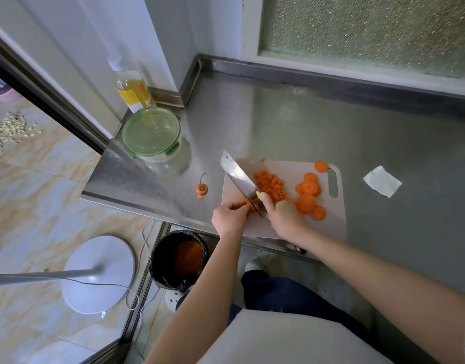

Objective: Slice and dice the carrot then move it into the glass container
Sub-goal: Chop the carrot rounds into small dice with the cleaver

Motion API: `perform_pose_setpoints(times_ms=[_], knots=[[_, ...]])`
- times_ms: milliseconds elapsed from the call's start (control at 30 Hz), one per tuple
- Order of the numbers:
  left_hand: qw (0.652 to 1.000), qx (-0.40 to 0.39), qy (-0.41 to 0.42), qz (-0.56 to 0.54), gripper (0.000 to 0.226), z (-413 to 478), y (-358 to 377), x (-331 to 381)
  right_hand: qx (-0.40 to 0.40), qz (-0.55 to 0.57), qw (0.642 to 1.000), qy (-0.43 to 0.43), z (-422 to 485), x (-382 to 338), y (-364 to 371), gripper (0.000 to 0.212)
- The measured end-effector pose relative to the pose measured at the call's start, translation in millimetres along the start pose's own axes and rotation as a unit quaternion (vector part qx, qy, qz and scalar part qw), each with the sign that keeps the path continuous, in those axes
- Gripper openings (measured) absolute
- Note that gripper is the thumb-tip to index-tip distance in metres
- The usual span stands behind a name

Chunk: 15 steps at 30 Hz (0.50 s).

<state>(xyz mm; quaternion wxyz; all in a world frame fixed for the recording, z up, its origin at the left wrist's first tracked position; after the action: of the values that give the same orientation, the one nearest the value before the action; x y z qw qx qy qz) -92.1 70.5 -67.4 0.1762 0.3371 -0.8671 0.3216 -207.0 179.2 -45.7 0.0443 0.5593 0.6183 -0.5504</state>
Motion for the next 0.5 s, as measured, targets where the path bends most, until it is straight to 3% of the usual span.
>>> perform_pose_setpoints(times_ms=[167,500], knots=[[1.000,-0.001,0.001,0.003,0.016,0.0,1.3,1.1,0.042,-0.001,0.999,-0.020,-4.1,4.9,-3.5,0.068],[1.000,0.002,0.005,0.009,0.014,0.0,0.1,1.6,0.034,-0.046,0.997,-0.046,-13.5,0.0,-3.2,0.068]])
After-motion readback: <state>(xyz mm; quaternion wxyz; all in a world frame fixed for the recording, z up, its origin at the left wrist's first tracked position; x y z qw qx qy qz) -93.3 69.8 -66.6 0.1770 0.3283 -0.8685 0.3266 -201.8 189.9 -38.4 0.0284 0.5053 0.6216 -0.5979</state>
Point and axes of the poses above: each hand's wrist, its own z-axis towards the middle knuckle, its own y-axis out of the palm, x = y × z, the point moved 9 cm from there along z, towards the middle knuckle, and after that the axes turned 14 degrees about -y, right-handed, at the moved point
